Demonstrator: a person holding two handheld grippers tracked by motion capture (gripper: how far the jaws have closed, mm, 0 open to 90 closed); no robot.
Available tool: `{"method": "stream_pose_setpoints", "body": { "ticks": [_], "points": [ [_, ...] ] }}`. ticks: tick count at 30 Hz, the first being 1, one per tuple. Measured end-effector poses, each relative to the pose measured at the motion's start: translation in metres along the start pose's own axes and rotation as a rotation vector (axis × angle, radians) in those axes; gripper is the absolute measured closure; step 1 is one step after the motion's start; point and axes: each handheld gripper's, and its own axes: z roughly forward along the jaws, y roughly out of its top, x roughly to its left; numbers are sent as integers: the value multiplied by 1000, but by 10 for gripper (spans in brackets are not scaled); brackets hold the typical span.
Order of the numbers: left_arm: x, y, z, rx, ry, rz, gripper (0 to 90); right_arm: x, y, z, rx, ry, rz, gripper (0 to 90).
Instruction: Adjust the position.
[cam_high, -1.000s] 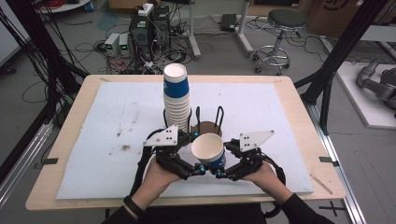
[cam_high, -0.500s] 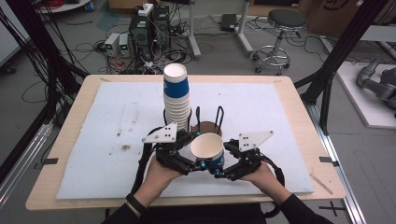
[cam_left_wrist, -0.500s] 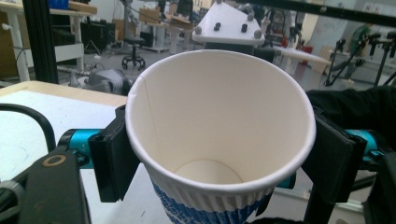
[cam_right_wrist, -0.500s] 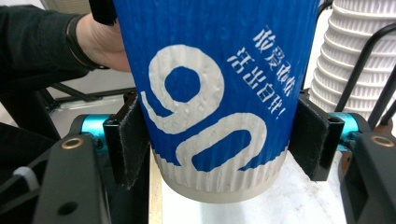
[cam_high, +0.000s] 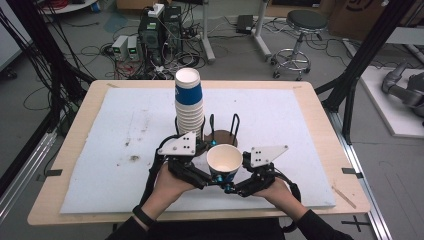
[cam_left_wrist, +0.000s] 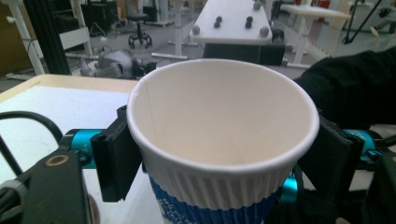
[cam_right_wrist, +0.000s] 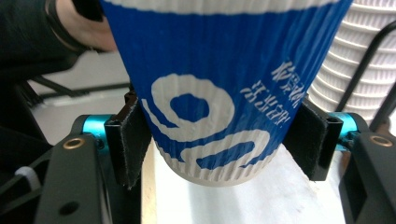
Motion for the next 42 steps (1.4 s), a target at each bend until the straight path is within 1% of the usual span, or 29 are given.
{"method": "stream_pose_setpoints", "body": {
  "ticks": [1,3,5,7,8,10,13,16,18,20,24,27,28,31,35,38,40,42],
  "points": [
    [0,0,0,-10,-2,-3,214,0,0,0,-15,10,10,304],
    [0,-1,1,-25,-7,-12,213,0,0,0,-27,13,15,305],
    [1,-1,1,-30,-10,-16,213,0,0,-1,-27,14,11,306],
    [2,-2,0,-47,-17,-32,212,0,0,-1,-30,16,14,306],
    [3,-4,0,-58,-23,-46,210,0,0,-1,-31,15,15,306],
    [3,-5,0,-60,-23,-53,211,0,0,-1,-30,20,20,306],
    [4,-5,0,-61,-24,-48,224,-1,0,-1,-25,20,23,304],
    [4,-6,0,-61,-33,-50,230,0,0,0,-31,21,26,285],
    [4,-7,0,-60,-35,-46,232,1,1,0,-58,11,37,214],
    [4,-9,2,-63,-38,-47,232,1,2,-1,-75,13,53,212],
    [2,-10,3,-78,-32,-27,232,1,3,-4,-133,24,84,209],
    [2,-11,4,-74,-30,-26,233,1,3,-4,-146,31,98,210],
    [2,-11,4,-73,-29,-27,232,1,3,-4,-152,34,96,213],
    [2,-12,4,-75,-30,-29,234,1,3,-4,-153,41,95,249],
    [2,-12,5,-68,-21,-35,219,0,3,-4,-151,40,93,254],
    [2,-12,4,-70,-16,-28,194,0,3,-5,-146,37,91,253],
    [3,-11,4,-73,-32,-41,155,0,3,-5,-141,37,92,253],
    [5,-11,2,-76,-40,-40,149,-1,4,-6,-138,29,77,254]
  ]
}}
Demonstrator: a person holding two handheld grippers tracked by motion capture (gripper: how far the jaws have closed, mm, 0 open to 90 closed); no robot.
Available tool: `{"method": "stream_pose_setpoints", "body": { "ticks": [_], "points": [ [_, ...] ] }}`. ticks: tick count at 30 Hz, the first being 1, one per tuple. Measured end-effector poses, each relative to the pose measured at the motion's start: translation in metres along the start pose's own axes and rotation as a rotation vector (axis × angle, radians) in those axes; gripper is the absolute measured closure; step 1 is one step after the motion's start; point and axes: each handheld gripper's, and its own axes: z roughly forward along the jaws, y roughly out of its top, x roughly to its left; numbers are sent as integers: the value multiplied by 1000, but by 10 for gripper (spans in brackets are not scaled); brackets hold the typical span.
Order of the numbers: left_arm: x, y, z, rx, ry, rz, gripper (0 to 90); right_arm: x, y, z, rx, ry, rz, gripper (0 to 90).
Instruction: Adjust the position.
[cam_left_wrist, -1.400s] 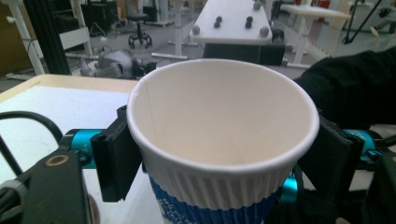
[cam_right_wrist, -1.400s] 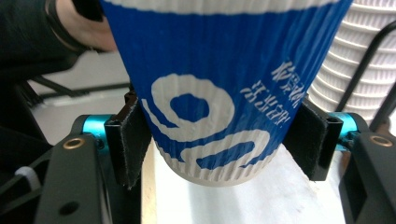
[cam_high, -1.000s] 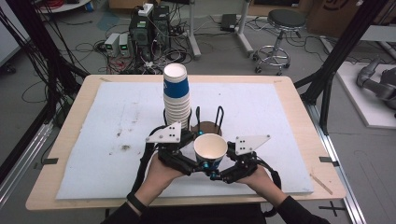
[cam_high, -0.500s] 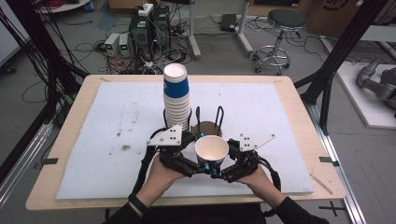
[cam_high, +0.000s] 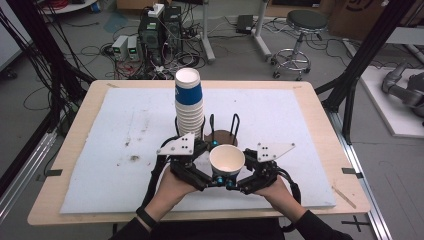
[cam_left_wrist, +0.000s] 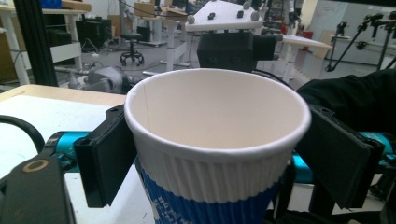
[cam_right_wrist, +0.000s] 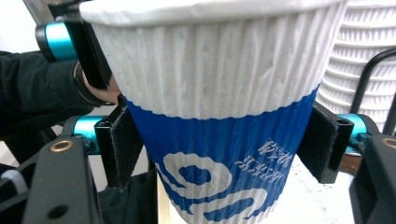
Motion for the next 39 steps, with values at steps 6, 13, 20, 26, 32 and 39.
{"method": "stream_pose_setpoints", "body": {
  "ticks": [6,13,20,26,32,39],
  "points": [
    [1,-1,-9,18,33,2,103,-1,1,-4,8,-12,-18,254],
    [1,-6,-21,26,78,14,103,-6,2,-14,-19,-44,-9,255],
    [3,-19,-18,46,91,-11,103,-8,4,-21,-67,-52,18,255],
    [0,-28,-7,73,85,-6,103,-7,4,-22,-83,-46,17,255],
    [-3,-36,3,84,79,-18,103,-3,4,-18,-92,-31,21,255],
    [-4,-44,14,82,69,-59,115,1,2,-10,-89,-19,10,255]
  ]
}}
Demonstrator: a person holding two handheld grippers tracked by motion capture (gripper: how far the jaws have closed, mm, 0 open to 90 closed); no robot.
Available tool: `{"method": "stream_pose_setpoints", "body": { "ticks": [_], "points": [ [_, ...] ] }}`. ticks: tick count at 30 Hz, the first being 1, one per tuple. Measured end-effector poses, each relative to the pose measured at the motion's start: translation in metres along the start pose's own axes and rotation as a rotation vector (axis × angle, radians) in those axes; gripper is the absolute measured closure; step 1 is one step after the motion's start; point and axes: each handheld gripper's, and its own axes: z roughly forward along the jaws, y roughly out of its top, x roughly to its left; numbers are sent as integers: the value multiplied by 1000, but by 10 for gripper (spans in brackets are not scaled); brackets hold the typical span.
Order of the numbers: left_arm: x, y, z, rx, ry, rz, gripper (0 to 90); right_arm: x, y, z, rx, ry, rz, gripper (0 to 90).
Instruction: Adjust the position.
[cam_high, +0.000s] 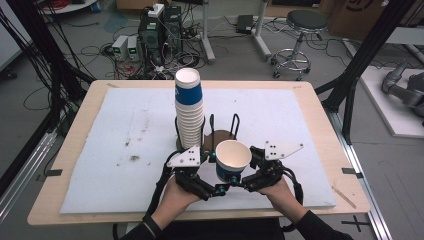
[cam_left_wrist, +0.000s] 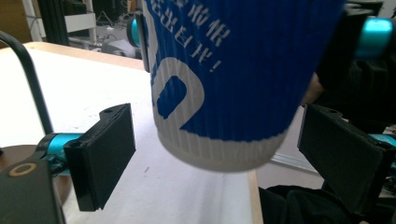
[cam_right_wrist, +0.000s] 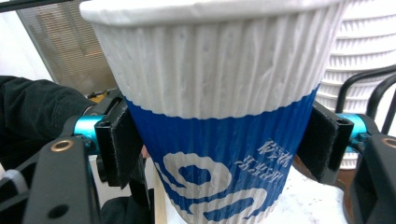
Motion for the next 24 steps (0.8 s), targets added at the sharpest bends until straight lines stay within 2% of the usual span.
{"method": "stream_pose_setpoints", "body": {
  "ticks": [9,14,21,24],
  "points": [
    [-2,-1,1,-24,4,11,171,3,-2,5,5,5,-8,255],
    [-3,-1,1,-16,-4,30,283,4,-3,7,9,5,-11,255],
    [-3,-2,1,-14,-8,24,297,4,-3,8,15,6,-15,248],
    [-3,-3,2,-9,-18,23,298,5,-3,8,17,9,-9,202]
  ]
}}
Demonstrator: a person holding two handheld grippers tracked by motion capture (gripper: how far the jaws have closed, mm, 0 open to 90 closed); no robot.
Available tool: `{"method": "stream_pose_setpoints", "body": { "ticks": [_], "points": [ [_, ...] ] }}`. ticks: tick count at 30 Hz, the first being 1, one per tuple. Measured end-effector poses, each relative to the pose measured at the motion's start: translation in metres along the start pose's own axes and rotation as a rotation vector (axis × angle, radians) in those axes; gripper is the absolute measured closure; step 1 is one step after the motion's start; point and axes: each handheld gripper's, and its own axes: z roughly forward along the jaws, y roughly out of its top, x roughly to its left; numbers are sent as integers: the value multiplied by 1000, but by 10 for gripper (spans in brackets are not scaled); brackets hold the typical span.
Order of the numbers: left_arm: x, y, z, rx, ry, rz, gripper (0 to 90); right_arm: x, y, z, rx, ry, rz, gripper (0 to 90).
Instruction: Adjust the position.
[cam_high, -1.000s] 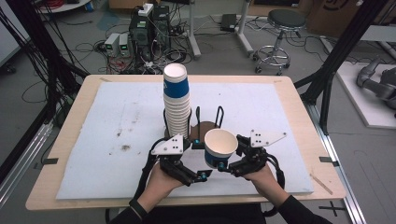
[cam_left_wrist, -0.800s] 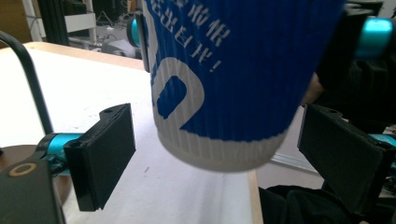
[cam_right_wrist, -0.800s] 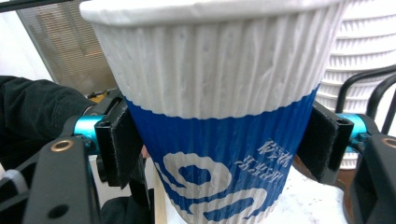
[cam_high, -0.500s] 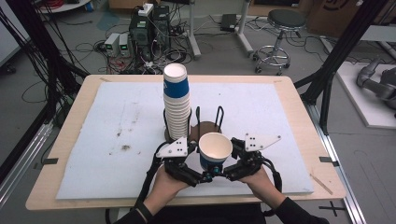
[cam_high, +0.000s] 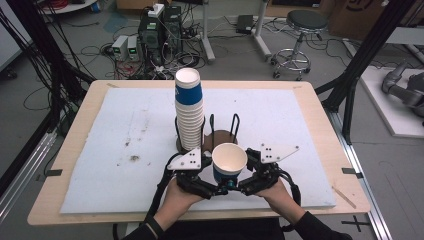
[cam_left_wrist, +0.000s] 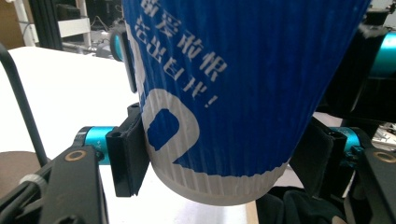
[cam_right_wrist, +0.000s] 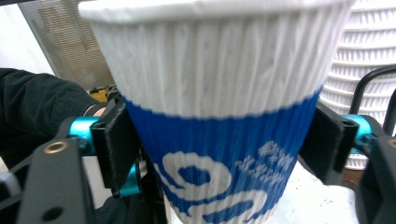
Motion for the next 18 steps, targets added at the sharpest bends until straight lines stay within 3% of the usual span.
{"method": "stream_pose_setpoints", "body": {
  "ticks": [4,9,12,18],
  "points": [
    [0,-1,1,7,-1,3,299,0,3,-2,-13,-11,14,148],
    [1,-4,3,15,-5,-5,298,1,6,-5,-37,-12,18,150],
    [1,-5,3,15,-5,-9,298,1,6,-5,-35,-8,2,211],
    [-1,-3,1,-22,0,-8,242,2,6,-5,-34,-11,-9,226]
  ]
}}
